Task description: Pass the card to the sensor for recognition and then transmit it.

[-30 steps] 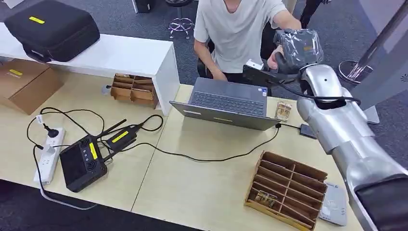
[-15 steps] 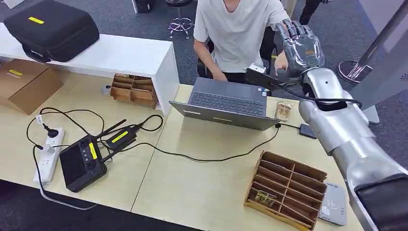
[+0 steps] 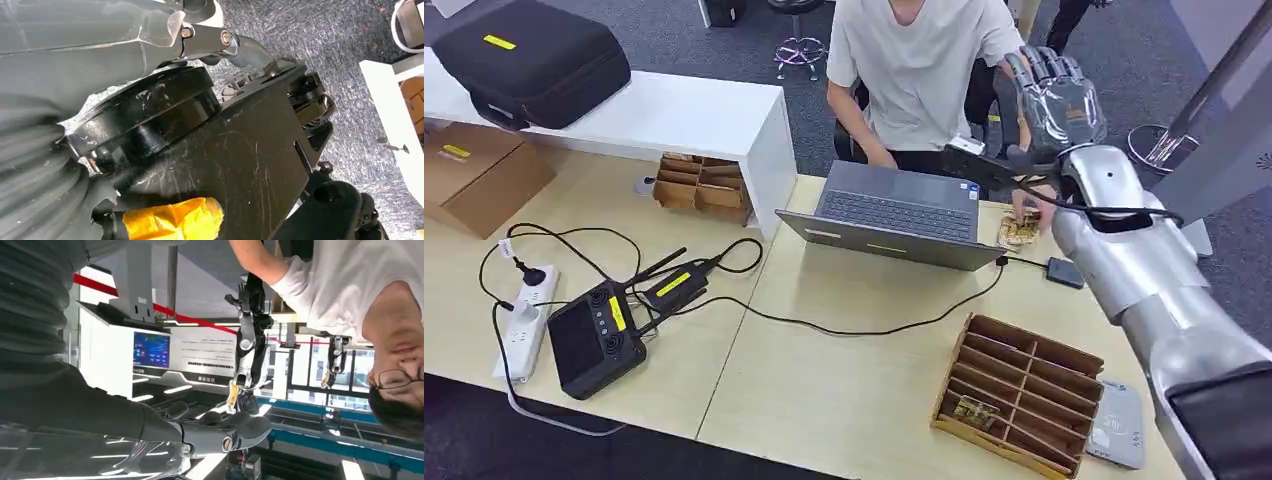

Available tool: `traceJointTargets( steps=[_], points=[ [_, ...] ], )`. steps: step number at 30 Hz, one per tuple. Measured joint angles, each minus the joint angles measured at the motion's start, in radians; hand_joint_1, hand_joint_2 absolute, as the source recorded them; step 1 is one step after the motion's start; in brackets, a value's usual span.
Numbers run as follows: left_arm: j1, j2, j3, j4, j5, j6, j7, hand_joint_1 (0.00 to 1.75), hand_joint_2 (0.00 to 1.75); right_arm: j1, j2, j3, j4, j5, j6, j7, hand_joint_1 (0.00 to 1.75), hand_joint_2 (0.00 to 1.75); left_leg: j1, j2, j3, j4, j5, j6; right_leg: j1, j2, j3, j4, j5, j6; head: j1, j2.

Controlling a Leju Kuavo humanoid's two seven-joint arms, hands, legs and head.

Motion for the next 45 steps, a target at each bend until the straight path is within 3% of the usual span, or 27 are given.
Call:
traceJointTargets(
  steps=[7, 11, 15, 20, 24, 30, 33, 36, 45],
  points=[
    [0.001, 0.000, 0.000, 0.000, 0.012, 0.001, 0.000, 0.00, 1.75, 0.009, -0.064, -0.015, 0.012, 0.000, -0.017, -0.015, 0.00, 1.75, 0.000, 0.000, 0.000, 0.000, 0.000, 0.000, 0.000, 0.000, 0.000, -0.001, 0.000, 0.000, 0.000, 0.000],
    [0.002, 0.000, 0.000, 0.000, 0.030, 0.002, -0.002, 0.00, 1.75, 0.020, -0.140, -0.024, 0.025, 0.030, -0.016, -0.009, 0.00, 1.75, 0.000, -0.001, 0.000, 0.001, 0.000, 0.000, 0.000, -0.002, 0.000, -0.001, 0.000, 0.000, -0.001, 0.000],
    [0.009, -0.001, 0.000, 0.000, 0.051, 0.002, -0.003, 0.00, 1.75, 0.044, -0.253, -0.053, 0.057, 0.029, -0.027, -0.019, 0.00, 1.75, 0.000, -0.010, -0.002, 0.002, 0.000, 0.001, 0.000, -0.010, 0.001, -0.002, 0.000, 0.000, 0.000, 0.000],
    [0.009, -0.002, 0.000, 0.000, 0.067, 0.005, -0.003, 0.00, 1.75, 0.132, -0.466, -0.114, 0.116, -0.004, -0.066, -0.012, 0.00, 1.75, 0.000, -0.017, -0.005, 0.004, -0.001, 0.004, 0.000, -0.019, 0.005, -0.005, -0.002, 0.003, 0.000, 0.000],
    [0.009, -0.002, 0.000, 0.000, 0.077, 0.007, 0.013, 0.00, 1.75, 0.253, -0.648, -0.182, 0.155, -0.043, -0.085, -0.009, 0.00, 1.75, -0.001, -0.019, -0.007, 0.004, -0.003, 0.007, 0.000, -0.021, 0.006, -0.007, -0.003, 0.005, 0.000, 0.000],
    [0.010, -0.004, 0.000, 0.000, 0.094, 0.006, 0.031, 0.00, 1.75, 0.509, -0.847, -0.315, 0.166, -0.134, -0.100, -0.016, 0.00, 1.75, 0.000, -0.018, -0.005, 0.001, -0.008, 0.010, 0.001, -0.020, 0.010, -0.008, -0.007, 0.007, 0.002, 0.000],
    [0.011, -0.007, 0.001, 0.000, 0.099, 0.006, 0.036, 0.00, 1.75, 0.651, -0.898, -0.399, 0.169, -0.168, -0.118, -0.012, 0.00, 1.75, -0.001, -0.019, -0.002, 0.001, -0.009, 0.009, 0.000, -0.020, 0.012, -0.008, -0.009, 0.006, 0.006, 0.000],
    [0.012, -0.007, 0.001, 0.000, 0.108, 0.006, 0.040, 0.00, 1.75, 0.767, -0.911, -0.473, 0.172, -0.173, -0.143, -0.007, 0.00, 1.75, -0.001, -0.016, 0.002, 0.002, -0.010, 0.008, 0.000, -0.017, 0.012, -0.008, -0.011, 0.007, 0.008, 0.000],
    [0.016, -0.008, 0.011, 0.000, 0.141, 0.005, 0.040, 0.00, 1.75, 1.021, -0.890, -0.644, 0.219, -0.206, -0.211, -0.008, 0.00, 1.75, -0.001, -0.017, 0.004, 0.001, -0.010, 0.008, -0.001, -0.018, 0.013, -0.008, -0.011, 0.006, 0.008, 0.000]
  ],
)
